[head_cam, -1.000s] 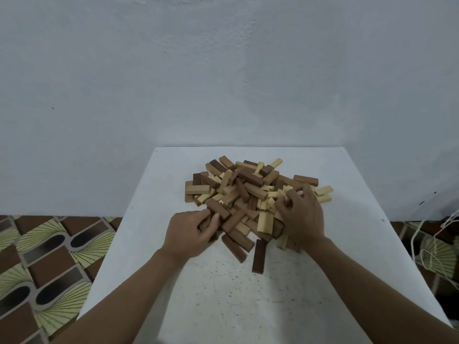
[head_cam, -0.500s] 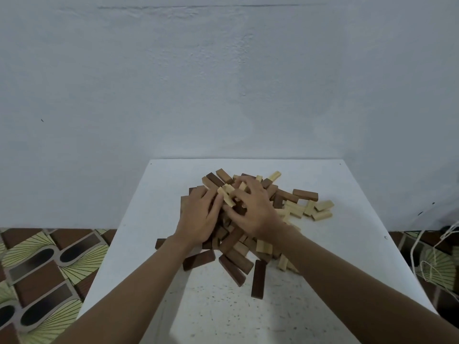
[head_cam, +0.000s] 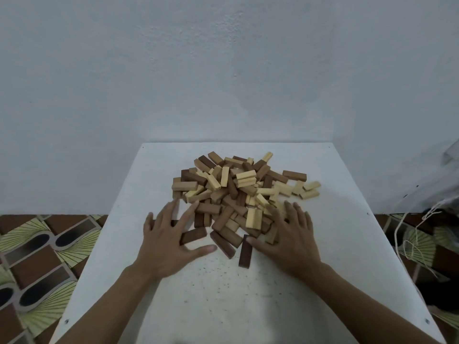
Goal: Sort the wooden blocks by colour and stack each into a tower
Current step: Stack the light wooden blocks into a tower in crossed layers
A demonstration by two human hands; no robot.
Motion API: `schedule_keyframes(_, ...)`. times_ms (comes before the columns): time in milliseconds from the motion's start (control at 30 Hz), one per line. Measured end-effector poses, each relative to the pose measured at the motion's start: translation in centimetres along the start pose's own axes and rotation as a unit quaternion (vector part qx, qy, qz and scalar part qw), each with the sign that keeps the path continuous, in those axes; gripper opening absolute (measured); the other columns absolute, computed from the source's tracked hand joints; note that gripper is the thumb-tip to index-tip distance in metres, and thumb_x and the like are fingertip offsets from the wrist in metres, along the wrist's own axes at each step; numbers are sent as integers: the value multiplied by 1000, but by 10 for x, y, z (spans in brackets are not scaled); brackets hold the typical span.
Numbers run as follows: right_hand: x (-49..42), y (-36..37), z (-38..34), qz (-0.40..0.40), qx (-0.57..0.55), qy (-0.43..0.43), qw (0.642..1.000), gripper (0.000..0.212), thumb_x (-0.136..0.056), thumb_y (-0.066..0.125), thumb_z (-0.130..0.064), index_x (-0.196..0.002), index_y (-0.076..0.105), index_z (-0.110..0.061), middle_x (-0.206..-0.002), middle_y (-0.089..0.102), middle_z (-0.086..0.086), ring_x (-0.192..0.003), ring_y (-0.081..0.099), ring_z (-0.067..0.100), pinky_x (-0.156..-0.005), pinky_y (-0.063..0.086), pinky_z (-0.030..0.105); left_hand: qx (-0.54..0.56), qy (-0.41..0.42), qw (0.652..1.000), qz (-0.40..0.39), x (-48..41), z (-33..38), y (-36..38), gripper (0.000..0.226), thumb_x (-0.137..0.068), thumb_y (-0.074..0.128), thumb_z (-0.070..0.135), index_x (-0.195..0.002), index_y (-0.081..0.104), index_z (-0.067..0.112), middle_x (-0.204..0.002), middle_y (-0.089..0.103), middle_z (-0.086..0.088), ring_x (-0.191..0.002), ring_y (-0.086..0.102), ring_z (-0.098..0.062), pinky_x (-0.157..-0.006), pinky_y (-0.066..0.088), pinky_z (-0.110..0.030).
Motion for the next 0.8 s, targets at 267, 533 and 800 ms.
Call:
schedule_keyframes(267, -8, 2, -2, 125, 54, -25, 990, 80, -80, 30, -92, -126, 49, -31, -107, 45, 1, -97, 41, 22, -83, 41, 39, -56, 82, 987, 122, 1, 16, 20, 74, -92, 34, 82, -150, 38, 37, -110, 51, 8, -101, 49, -18, -88, 39, -39)
schedule_keyframes(533, -14, 2, 2, 113, 12, -19, 993, 64, -86, 27, -85, -113, 49, -30, -107, 40, 1, -91, 45, 19, -77, 48, 32, 15, 181, 963, 199, -17, 7, 3, 35, -105, 43, 43, -120, 66, 21, -93, 54, 8, -86, 45, -12, -70, 45, -29)
schedule_keyframes(800, -26, 4, 4, 176, 22, -86, 980, 33, -97, 48, -52, -102, 63, -23, -96, 53, 3, -61, 48, 14, -48, 38, 24, 168, 73, 957, 223, -96, 28, -20, 41, -104, 40, 50, -110, 62, 15, -101, 52, 1, -100, 47, -20, -83, 48, -38)
Point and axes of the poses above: each hand's wrist, its own x-axis away from the middle knuckle, its own y-axis out of the palm, z = x × y, the point moved 1 cm from there along -x, towards the middle knuckle
